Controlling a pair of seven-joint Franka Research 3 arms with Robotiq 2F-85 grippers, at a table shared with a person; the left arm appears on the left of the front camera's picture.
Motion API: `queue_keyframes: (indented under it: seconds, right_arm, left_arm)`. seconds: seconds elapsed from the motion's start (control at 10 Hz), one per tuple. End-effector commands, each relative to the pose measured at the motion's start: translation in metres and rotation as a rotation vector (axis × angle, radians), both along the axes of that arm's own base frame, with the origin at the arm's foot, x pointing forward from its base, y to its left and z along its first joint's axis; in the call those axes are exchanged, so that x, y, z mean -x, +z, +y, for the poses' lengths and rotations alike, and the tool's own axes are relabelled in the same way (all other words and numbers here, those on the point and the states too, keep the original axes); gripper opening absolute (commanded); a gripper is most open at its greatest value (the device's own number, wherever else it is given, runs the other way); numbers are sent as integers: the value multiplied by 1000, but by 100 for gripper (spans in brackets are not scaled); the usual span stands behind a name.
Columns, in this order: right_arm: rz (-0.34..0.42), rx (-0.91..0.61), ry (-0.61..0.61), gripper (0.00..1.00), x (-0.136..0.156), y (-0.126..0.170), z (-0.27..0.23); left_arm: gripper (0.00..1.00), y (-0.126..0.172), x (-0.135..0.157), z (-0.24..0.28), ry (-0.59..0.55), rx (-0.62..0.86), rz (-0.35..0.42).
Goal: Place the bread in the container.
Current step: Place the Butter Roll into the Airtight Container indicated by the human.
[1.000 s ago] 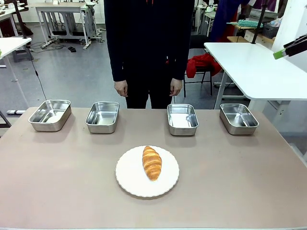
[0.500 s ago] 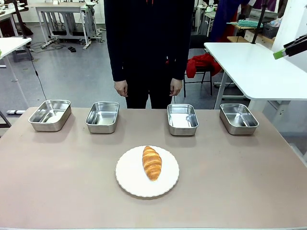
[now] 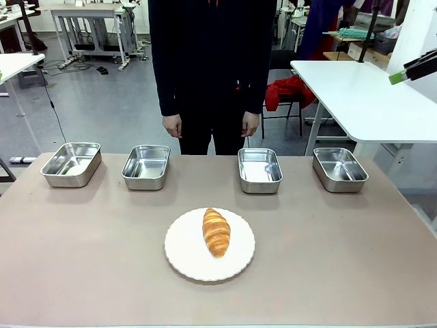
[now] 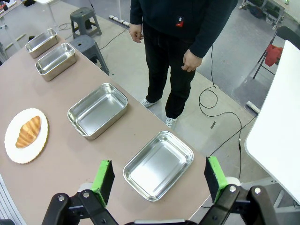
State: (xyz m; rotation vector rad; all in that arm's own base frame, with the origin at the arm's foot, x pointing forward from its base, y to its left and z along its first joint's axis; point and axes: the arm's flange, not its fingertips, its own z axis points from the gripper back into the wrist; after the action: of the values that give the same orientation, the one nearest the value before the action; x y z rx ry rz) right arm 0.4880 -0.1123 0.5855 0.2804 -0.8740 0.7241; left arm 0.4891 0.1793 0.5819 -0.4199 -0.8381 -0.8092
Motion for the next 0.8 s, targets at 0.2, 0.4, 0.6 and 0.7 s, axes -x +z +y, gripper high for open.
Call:
queue_keyframes:
  seconds: [0.2,0.4,0.6,0.7]
  right_arm:
    - [-2,-4,-3,100,0,1,0]
    - [-2,-4,-3,100,0,1,0]
    - [-2,-4,-3,100,0,1,0]
    - [-2,-4,-3,100,0,1,0]
  left_arm:
    - [100,1,0,-1,-10,-5,-8]
    - [100,1,0,-1,-10,-5,-8]
    - [100,1,0,-1,-10,-5,-8]
    - [100,1,0,-1,-10,-5,-8]
